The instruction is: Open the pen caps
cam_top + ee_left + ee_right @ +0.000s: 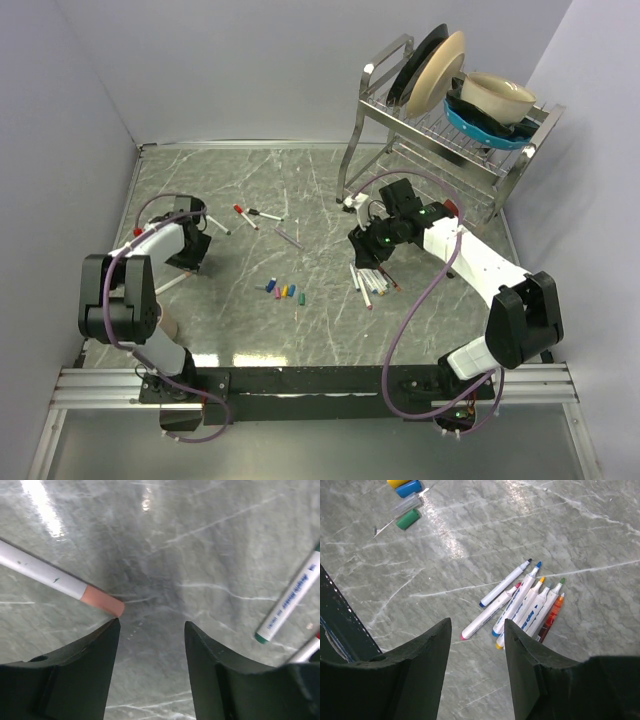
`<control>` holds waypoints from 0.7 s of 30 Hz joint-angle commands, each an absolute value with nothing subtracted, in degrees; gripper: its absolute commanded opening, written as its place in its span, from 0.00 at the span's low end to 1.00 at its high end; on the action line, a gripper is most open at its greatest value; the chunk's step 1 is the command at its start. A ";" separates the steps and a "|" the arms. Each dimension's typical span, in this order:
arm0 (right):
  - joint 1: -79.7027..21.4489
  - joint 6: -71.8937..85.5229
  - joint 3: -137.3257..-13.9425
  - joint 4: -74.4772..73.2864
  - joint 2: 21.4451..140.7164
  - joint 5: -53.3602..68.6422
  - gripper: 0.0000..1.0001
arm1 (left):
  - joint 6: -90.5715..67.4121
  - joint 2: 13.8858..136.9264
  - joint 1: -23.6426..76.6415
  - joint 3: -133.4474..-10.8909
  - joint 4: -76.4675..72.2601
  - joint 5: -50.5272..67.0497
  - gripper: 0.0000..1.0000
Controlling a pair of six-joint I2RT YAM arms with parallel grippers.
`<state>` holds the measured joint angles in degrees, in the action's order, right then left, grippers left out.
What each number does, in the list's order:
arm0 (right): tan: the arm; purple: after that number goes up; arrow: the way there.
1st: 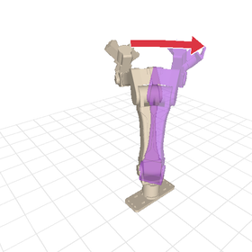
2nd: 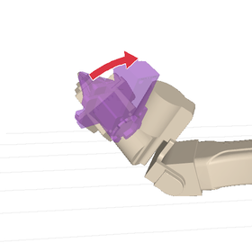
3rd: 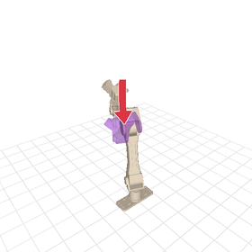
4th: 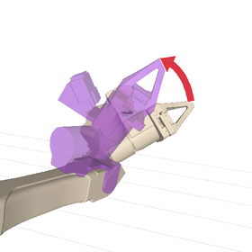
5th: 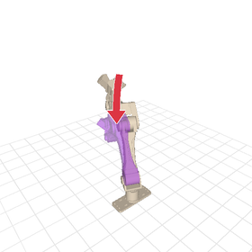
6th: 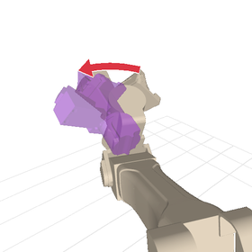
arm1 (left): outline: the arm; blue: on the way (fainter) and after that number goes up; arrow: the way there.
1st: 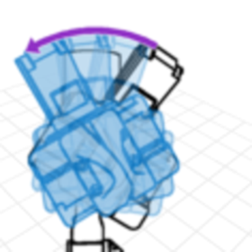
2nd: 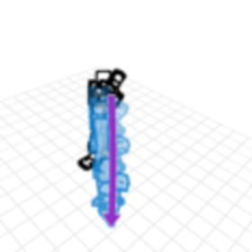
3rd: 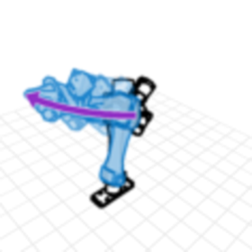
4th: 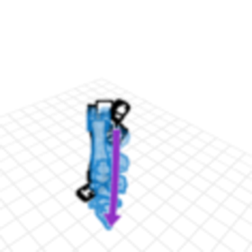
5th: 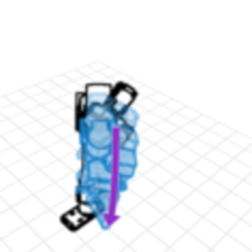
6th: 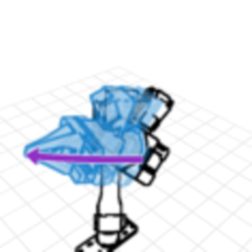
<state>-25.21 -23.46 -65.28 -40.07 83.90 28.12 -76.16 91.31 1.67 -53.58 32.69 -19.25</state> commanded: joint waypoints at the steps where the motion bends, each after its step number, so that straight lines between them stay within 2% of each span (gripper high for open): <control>1: -25.93 -24.26 -65.04 -39.99 81.56 29.18 0.54 | -78.22 91.67 0.88 -55.46 36.04 -19.51 0.62; 8: -26.54 -24.61 -65.04 -40.25 82.35 28.74 0.54 | -77.35 90.97 0.18 -54.58 36.30 -19.51 0.72; 17: -26.72 -24.61 -64.86 -40.08 82.53 28.56 0.55 | -77.26 89.91 -7.03 -52.47 36.04 -17.50 0.86; 21: -26.72 -24.61 -64.86 -39.90 82.53 28.48 0.56 | -77.52 90.52 -9.57 -52.03 35.51 -16.26 0.85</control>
